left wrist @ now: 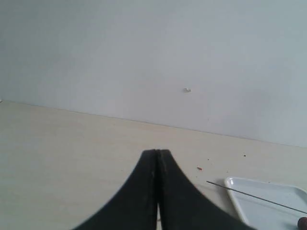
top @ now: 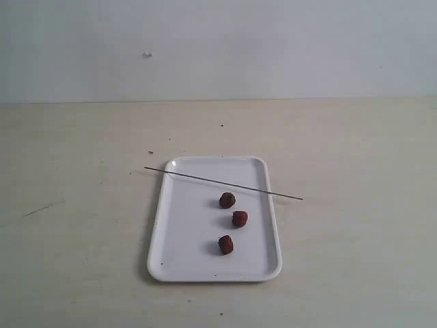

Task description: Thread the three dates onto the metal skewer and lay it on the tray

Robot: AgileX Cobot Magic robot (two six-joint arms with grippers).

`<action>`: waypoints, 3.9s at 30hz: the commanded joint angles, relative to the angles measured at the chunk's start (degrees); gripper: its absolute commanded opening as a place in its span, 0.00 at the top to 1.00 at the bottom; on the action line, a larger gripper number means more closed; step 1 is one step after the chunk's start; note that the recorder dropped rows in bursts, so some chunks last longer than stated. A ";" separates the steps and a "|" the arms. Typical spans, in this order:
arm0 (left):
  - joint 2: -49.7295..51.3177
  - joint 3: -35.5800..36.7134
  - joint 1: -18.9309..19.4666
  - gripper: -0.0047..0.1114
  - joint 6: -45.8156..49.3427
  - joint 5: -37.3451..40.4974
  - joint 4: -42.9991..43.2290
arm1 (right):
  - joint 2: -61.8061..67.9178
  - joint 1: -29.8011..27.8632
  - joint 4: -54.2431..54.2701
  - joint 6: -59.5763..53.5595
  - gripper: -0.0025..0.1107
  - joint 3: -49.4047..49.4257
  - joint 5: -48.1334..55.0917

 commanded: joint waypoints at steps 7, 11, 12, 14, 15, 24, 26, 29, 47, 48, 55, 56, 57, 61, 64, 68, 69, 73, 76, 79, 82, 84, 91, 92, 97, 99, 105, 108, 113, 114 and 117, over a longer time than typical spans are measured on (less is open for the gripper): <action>-0.34 0.01 0.06 0.96 -0.16 -0.01 -0.37 | -0.28 -0.22 0.00 -0.54 0.98 0.25 -0.11; -0.34 0.01 0.06 0.96 -0.16 -0.01 -0.37 | -0.28 -0.22 0.00 -0.54 0.98 0.25 -0.11; -0.34 0.01 0.06 0.96 -0.16 -0.01 -0.37 | -0.28 -0.22 0.00 -0.54 0.98 0.25 -0.11; -0.34 0.01 0.06 0.96 -0.16 -0.01 -0.37 | -0.28 -0.22 0.00 -0.54 0.98 0.25 -0.11; -0.34 0.01 0.06 0.96 -0.16 -0.01 -0.37 | -0.28 -0.22 0.00 -0.54 0.98 0.25 -0.11; -0.34 0.01 0.06 0.96 -0.16 -0.01 -0.37 | -0.28 -0.22 16.99 23.25 0.98 0.25 -20.15; -0.34 0.01 0.06 0.96 -0.16 -0.01 -0.37 | -0.28 -0.22 17.05 35.29 0.98 0.25 -25.76; -0.34 0.01 0.06 0.96 -0.16 -0.01 -0.37 | -0.28 -0.22 28.90 37.89 0.98 0.25 -27.61; -0.34 0.01 0.06 0.96 -0.16 -0.01 -0.37 | 33.34 -0.22 48.37 -31.82 0.98 -39.29 -5.16; -0.34 0.01 0.06 0.96 -0.16 -0.01 -0.37 | 36.80 -0.22 49.36 -36.06 0.98 -42.74 -4.04; -0.34 0.01 0.06 0.96 -0.16 -0.01 -0.37 | 55.96 -0.22 49.36 -56.51 0.98 -60.50 2.92; -0.34 0.01 0.06 0.96 -0.16 -0.01 -0.37 | 57.82 -0.22 49.12 -59.50 0.98 -62.17 2.92; -0.34 0.01 0.06 0.96 -0.16 -0.01 -0.37 | 59.43 -0.22 49.12 -62.65 0.98 -63.60 2.09; -0.34 0.01 0.06 0.96 -0.16 -0.01 -0.37 | 64.23 -0.63 49.68 -74.33 0.98 -66.66 -4.39; -0.34 0.01 0.06 0.96 -0.16 -0.01 -0.37 | 67.97 -2.99 54.29 -79.54 0.98 -68.56 -7.42; -0.34 0.01 0.06 0.96 -0.16 -0.01 -0.37 | 74.47 -8.05 74.78 -89.34 0.98 -73.26 -8.41; -0.34 0.01 0.06 0.96 -0.16 -0.01 -0.37 | 76.52 -8.88 81.76 -95.89 0.98 -74.82 -8.31; -0.34 0.01 0.06 0.96 -0.16 -0.01 -0.37 | 79.77 -9.38 99.95 -117.44 0.98 -78.31 -14.53; -0.34 0.01 0.06 0.96 -0.16 -0.01 -0.37 | 79.13 -11.76 99.95 -105.47 0.98 -78.64 -3.83; -0.34 0.01 0.06 0.96 -0.16 -0.01 -0.37 | 79.06 -15.77 99.95 -87.30 0.98 -78.64 11.40; -0.34 0.01 0.06 0.96 -0.16 -0.01 -0.37 | 82.55 -21.34 99.95 -62.71 0.98 -78.64 33.82; -0.34 0.01 0.06 0.96 -0.16 -0.01 -0.37 | 85.62 -23.40 93.24 -51.32 0.98 -80.50 47.09; -0.34 0.01 0.06 0.96 -0.16 -0.01 -0.37 | 94.41 -19.60 40.77 -32.89 0.98 -97.04 72.67; -0.34 0.01 0.06 0.96 -0.16 -0.01 -0.37 | 95.46 -18.34 34.81 -31.35 0.98 -99.43 74.73; -0.34 0.01 0.06 0.96 -0.16 -0.01 -0.37 | 97.60 -10.52 21.90 -32.99 0.98 -102.12 75.21; -0.34 0.01 0.06 0.96 -0.16 -0.01 -0.37 | 98.64 -7.14 20.20 -38.40 0.98 -102.12 75.21; -0.34 0.01 0.06 0.96 -0.16 -0.01 -0.37 | 103.21 1.33 13.36 -46.83 0.91 -102.12 75.21; -0.34 0.01 0.06 0.96 -0.16 -0.01 -0.37 | 103.81 3.43 13.33 -54.54 0.91 -100.69 75.21; -0.34 0.01 0.06 0.96 -0.16 -0.01 -0.37 | 104.66 6.11 9.01 -60.90 0.92 -100.06 75.21; -0.34 0.01 0.06 0.96 -0.16 -0.01 -0.37 | 105.14 6.80 7.82 -60.98 0.92 -100.06 75.21; -0.34 0.01 0.06 0.96 -0.16 -0.01 -0.37 | 107.14 8.50 6.04 -62.53 0.92 -100.06 75.21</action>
